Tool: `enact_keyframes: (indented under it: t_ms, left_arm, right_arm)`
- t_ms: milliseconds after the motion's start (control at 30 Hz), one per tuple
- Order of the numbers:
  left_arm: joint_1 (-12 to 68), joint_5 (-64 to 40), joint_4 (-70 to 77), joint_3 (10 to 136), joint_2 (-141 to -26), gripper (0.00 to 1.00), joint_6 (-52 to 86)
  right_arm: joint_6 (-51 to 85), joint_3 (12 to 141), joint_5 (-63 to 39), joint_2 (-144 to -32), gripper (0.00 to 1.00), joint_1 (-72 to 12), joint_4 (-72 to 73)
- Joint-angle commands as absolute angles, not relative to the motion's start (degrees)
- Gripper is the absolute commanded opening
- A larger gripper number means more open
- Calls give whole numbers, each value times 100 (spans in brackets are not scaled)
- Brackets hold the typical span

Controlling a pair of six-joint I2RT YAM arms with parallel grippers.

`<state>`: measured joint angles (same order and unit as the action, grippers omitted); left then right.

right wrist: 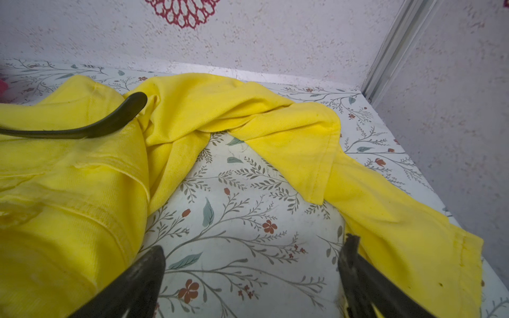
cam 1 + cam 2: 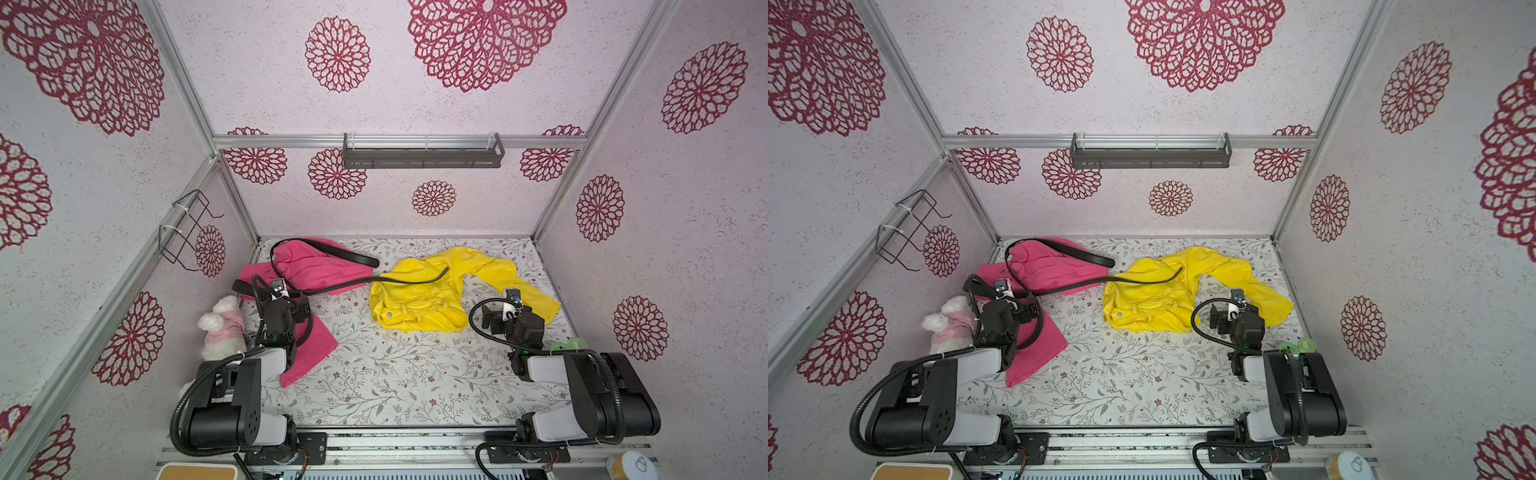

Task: Remove the belt from the trousers
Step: Reset both arms

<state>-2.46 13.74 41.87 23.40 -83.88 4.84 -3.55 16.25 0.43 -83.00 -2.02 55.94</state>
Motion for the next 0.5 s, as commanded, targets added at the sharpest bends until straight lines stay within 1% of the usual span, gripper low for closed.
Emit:
enact_keyframes:
  t_ms: [0,67,167,233,367,467]
  left_arm:
    - [-296,1385,5049,2238,-8580,97,339]
    - [-314,1330,5023,2224,-8568,97,404]
    - [-351,1327,5128,2204,-8669,97,431]
    - [-352,1323,5257,2164,-8744,97,422]
    - [-359,1334,5295,2158,-8769,97,440]
    - [-360,1340,5287,2164,-8771,97,433]
  right_arm:
    - [-230,1547,168,-8488,99,-123,6357]
    - [-222,1467,250,-8638,99,-123,6650]
    - [-197,1450,361,-8657,99,-131,6670]
    - [-114,1443,570,-8692,99,-133,6737]
    - [26,1470,1298,-8715,99,-253,6706]
    - [7,1451,1343,-8711,99,-289,6747]
